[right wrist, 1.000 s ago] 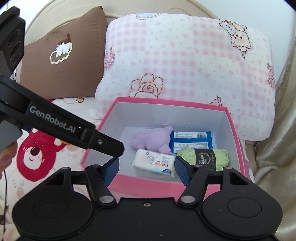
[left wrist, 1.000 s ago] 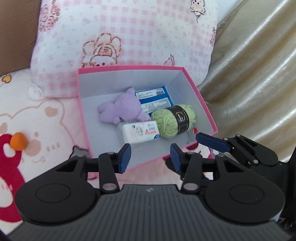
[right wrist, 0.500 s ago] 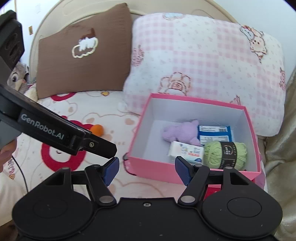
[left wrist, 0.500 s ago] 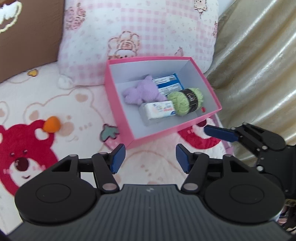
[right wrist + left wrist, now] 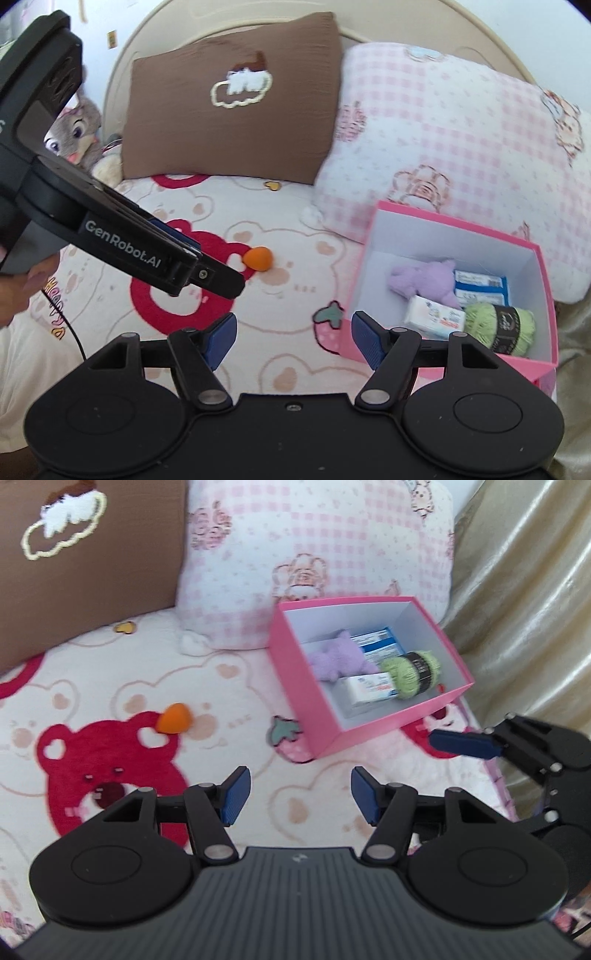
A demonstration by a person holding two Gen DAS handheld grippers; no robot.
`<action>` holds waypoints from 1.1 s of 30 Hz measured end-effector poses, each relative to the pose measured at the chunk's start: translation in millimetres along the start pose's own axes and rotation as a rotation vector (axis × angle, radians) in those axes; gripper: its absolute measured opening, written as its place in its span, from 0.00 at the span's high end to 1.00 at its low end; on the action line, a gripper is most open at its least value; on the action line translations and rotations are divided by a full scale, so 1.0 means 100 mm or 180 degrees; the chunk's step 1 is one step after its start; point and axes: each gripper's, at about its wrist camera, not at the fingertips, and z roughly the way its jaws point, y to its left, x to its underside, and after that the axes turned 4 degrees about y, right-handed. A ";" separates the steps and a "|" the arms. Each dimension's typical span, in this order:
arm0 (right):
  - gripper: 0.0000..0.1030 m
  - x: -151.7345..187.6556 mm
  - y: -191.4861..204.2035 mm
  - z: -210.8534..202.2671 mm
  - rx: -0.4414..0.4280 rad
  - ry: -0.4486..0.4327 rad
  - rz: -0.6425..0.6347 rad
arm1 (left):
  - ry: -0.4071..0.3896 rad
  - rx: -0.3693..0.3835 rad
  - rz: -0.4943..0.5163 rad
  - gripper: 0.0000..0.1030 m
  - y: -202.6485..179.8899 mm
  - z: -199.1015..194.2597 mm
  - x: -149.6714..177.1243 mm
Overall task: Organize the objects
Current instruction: 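Withdraw the left tool up and away from the pink box, then move the open left gripper toward the orange sponge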
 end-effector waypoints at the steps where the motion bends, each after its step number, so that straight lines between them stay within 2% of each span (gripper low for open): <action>1: 0.29 -0.01 0.04 0.01 -0.0019 0.0009 -0.0028 | 0.0011 -0.0035 -0.0016 0.42 0.05 -0.01 0.02; 8: 0.29 -0.08 0.26 0.10 -0.0111 0.0066 -0.0151 | 0.0047 -0.0093 -0.0081 0.42 0.33 -0.04 0.11; 16: 0.29 -0.16 0.45 0.22 -0.0092 0.0118 -0.0265 | 0.0095 0.0047 -0.0172 0.40 0.54 0.04 0.18; 21: 0.29 -0.21 0.50 0.37 -0.0076 0.0137 -0.0342 | 0.0154 0.0162 -0.0358 0.40 0.75 0.12 0.20; 24: 0.29 -0.25 0.54 0.48 -0.0099 0.0175 -0.0387 | 0.0130 0.0082 -0.0389 0.40 0.89 0.14 0.20; 28: 0.29 -0.29 0.56 0.56 -0.0353 0.0231 -0.0269 | 0.0153 0.0036 -0.0430 0.40 1.09 0.21 0.21; 33: 0.28 -0.34 0.68 0.69 -0.0337 0.0170 -0.0370 | 0.0115 -0.0073 -0.0459 0.40 1.34 0.34 0.15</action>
